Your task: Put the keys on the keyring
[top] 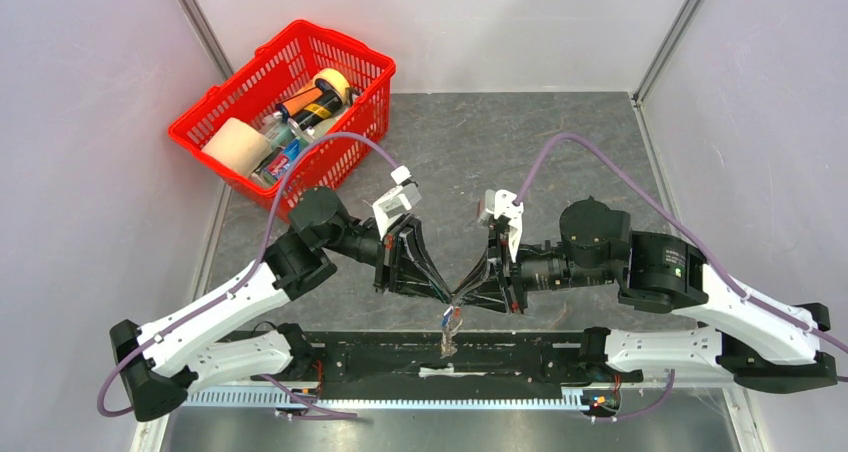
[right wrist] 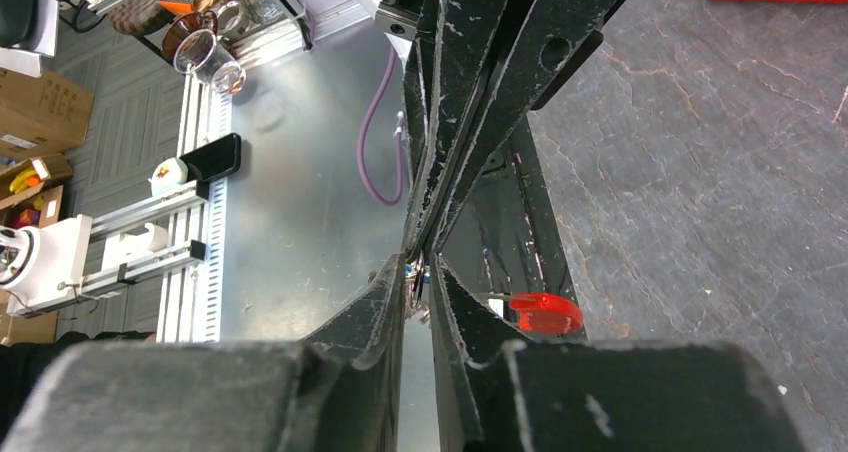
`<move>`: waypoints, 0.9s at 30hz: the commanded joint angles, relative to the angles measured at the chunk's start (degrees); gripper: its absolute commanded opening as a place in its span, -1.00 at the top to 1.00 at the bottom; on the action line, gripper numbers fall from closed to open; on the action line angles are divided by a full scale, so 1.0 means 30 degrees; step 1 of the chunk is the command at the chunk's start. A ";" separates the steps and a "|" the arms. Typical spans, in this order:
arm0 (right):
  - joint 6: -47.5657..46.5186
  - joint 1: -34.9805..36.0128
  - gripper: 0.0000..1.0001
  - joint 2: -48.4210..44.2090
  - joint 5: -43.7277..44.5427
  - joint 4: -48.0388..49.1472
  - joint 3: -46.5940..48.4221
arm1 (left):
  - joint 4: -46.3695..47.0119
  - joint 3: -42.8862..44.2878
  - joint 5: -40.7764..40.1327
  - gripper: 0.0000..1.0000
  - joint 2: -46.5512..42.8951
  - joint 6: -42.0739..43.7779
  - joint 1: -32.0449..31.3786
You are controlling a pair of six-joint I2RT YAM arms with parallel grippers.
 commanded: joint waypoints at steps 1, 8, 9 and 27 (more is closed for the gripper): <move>-0.0028 0.0028 0.67 0.0144 -0.0108 0.0400 0.0664 | 0.0348 0.0055 0.0205 0.95 -0.0522 0.0059 -0.0026; -0.0032 0.0036 1.00 -0.0109 -0.0304 0.0898 0.0378 | 0.0019 0.0083 0.0092 0.96 -0.0668 0.0265 -0.0022; -0.0043 0.0029 1.00 -0.0229 -0.0338 0.1043 0.0303 | 0.0003 0.0054 0.0046 0.96 -0.0738 0.0298 -0.0011; -0.0333 0.0028 1.00 -0.3017 -0.1524 0.8193 -0.2535 | 0.2072 -0.0150 -0.3134 0.18 -0.2220 -0.0823 -0.0007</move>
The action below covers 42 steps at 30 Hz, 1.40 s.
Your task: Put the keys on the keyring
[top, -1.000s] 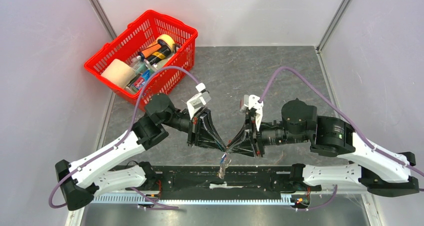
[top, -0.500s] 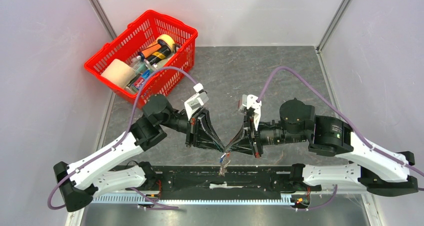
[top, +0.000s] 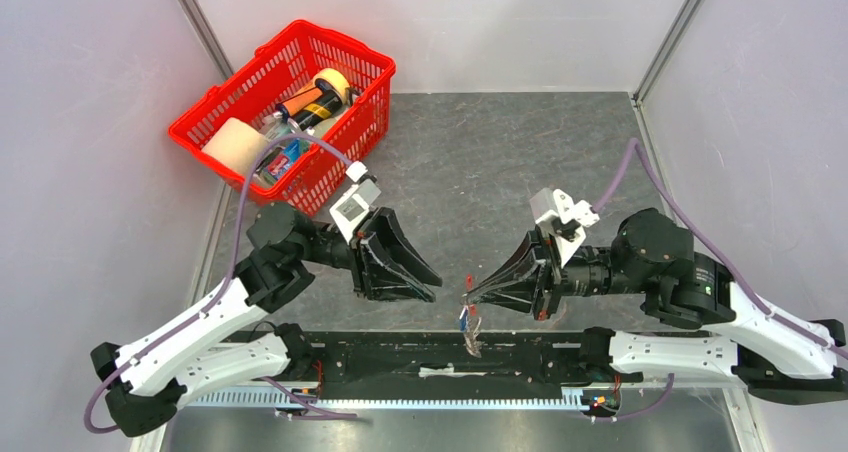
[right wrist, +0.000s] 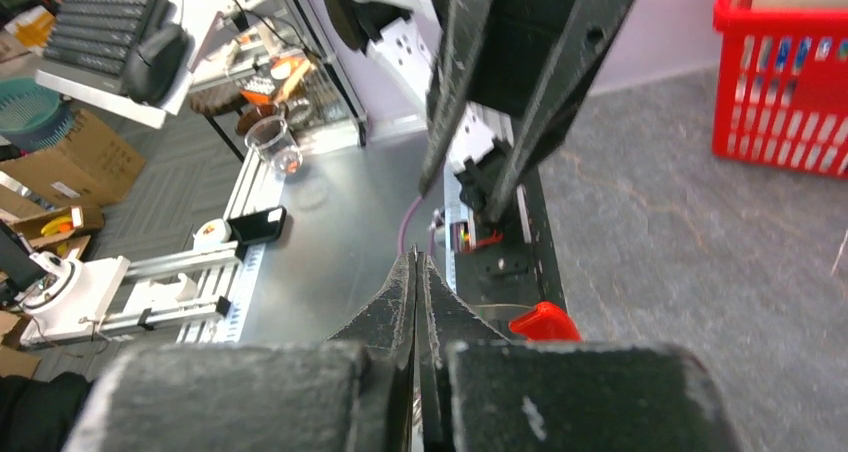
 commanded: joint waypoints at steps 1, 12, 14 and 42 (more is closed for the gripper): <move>-0.0395 0.0036 1.00 -0.0067 -0.0505 0.4090 -0.0220 | 0.1755 -0.0046 -0.0557 0.18 0.0505 -0.1151 -0.0011; -0.0358 0.0032 1.00 -0.1587 0.1788 1.3018 -0.4598 | 0.3315 -0.0270 -0.0962 0.17 0.0497 -0.1917 -0.0015; -0.0278 0.0036 1.00 -0.1840 0.2435 1.4588 -0.5391 | 0.3325 -0.0268 -0.1068 0.17 0.0360 -0.1924 -0.0015; -0.0863 0.0034 1.00 0.0969 0.5619 3.5091 -1.1949 | 0.3244 -0.0123 -0.1678 0.17 0.0746 -0.1631 -0.0023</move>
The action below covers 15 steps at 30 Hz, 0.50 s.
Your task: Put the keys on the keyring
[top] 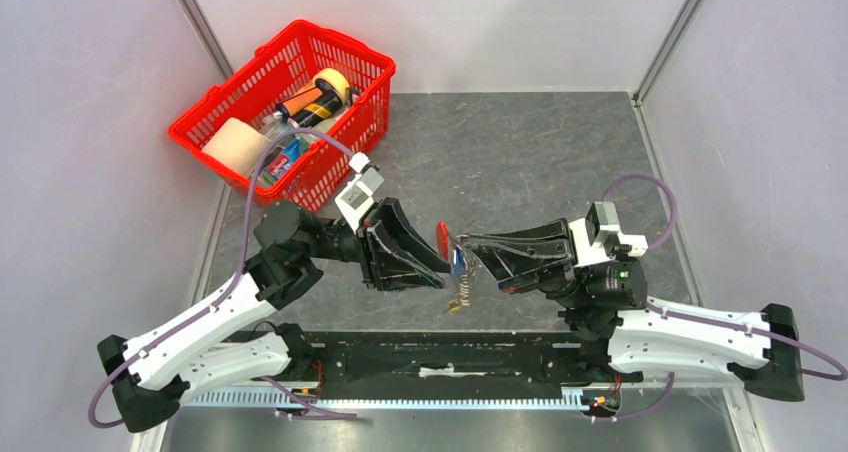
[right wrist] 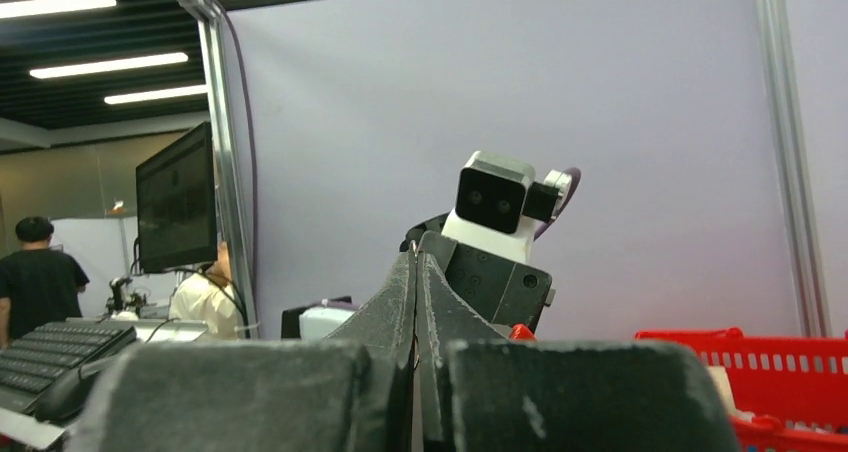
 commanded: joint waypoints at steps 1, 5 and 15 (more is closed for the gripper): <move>-0.0968 0.0038 1.00 0.0869 0.0951 0.6656 -0.0411 | 0.0756 0.0219 -0.0357 0.17 -0.0048 -0.0211 -0.0022; -0.1126 0.0035 1.00 0.1456 0.0476 0.7055 0.0085 | 0.0701 0.0146 -0.0420 0.17 -0.0117 -0.0138 -0.0001; -0.0254 0.0032 1.00 0.0144 -0.1002 0.3910 0.0436 | 0.0678 0.1042 -0.1652 0.17 -0.0108 0.0554 -0.0001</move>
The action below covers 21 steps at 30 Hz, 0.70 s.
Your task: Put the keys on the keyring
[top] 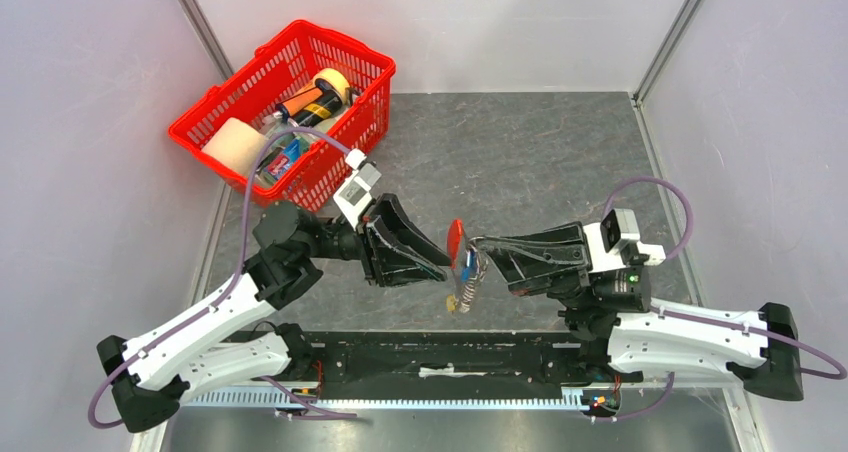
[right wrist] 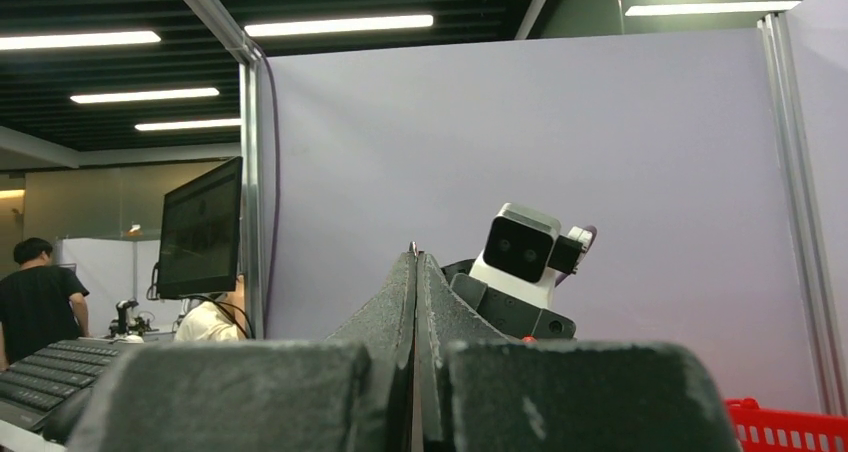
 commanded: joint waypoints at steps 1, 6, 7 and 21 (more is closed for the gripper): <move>0.0535 0.0043 1.00 -0.0657 -0.0555 -0.0006 0.0837 | 0.0940 0.1200 -0.0751 0.17 0.0045 0.0407 -0.0001; 0.1368 0.0028 1.00 -0.0267 -0.0610 0.0535 0.0698 | 0.2486 0.1766 -0.1189 0.17 0.0212 0.0020 0.0001; 0.1427 0.0020 1.00 -0.0221 -0.0626 0.0580 0.0655 | 0.2828 0.1889 -0.1114 0.17 0.0261 -0.0195 -0.0007; 0.1596 0.0017 1.00 0.0205 0.0062 0.0562 0.0653 | 0.5509 0.2576 -0.0619 0.16 0.1471 -0.1949 -0.0013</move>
